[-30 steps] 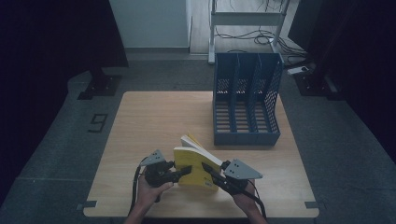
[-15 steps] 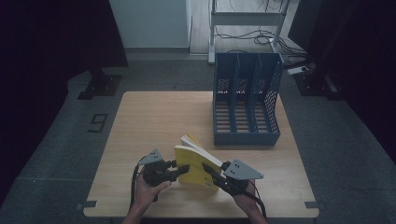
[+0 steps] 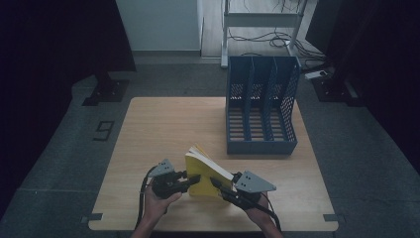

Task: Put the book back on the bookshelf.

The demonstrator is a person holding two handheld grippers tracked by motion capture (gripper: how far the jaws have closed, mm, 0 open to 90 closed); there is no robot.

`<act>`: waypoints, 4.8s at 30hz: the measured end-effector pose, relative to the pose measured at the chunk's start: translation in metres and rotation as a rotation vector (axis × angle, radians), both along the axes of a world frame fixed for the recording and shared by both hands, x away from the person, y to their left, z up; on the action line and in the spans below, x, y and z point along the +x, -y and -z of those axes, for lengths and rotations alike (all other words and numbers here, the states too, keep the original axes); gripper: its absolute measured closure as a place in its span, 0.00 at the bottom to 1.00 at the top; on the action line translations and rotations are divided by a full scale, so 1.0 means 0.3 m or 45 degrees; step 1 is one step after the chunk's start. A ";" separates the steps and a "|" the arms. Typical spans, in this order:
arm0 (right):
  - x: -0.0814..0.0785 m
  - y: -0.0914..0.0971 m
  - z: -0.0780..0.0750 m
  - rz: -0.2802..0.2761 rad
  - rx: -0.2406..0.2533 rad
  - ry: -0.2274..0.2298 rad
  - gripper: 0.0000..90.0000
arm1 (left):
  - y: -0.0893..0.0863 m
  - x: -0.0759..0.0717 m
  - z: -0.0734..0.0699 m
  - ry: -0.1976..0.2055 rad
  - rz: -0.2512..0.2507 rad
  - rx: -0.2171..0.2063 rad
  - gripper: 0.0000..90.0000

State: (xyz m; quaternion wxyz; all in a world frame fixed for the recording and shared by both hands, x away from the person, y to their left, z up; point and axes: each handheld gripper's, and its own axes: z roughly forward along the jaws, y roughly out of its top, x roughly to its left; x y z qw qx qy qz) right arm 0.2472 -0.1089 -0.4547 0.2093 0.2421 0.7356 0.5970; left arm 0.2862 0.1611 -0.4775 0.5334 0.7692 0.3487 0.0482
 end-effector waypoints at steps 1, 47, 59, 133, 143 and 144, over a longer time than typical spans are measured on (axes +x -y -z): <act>0.001 -0.003 0.002 0.002 0.004 -0.003 0.70 | 0.001 -0.001 -0.001 0.000 -0.001 0.002 0.69; 0.021 0.038 -0.007 0.143 0.069 -0.030 0.83 | -0.018 0.015 0.017 0.002 -0.080 -0.063 0.47; 0.001 0.061 -0.045 0.166 0.090 0.027 0.83 | -0.024 0.016 0.017 -0.006 -0.082 -0.043 0.47; 0.116 0.095 -0.370 0.511 0.200 0.121 0.83 | -0.136 0.009 0.014 -0.110 -0.117 -0.143 0.44; 0.153 0.128 -0.365 0.556 0.206 0.094 0.83 | -0.146 0.016 0.017 -0.116 -0.130 -0.144 0.44; 0.159 0.132 -0.364 0.568 0.204 0.095 0.83 | -0.151 0.016 0.016 -0.116 -0.133 -0.150 0.44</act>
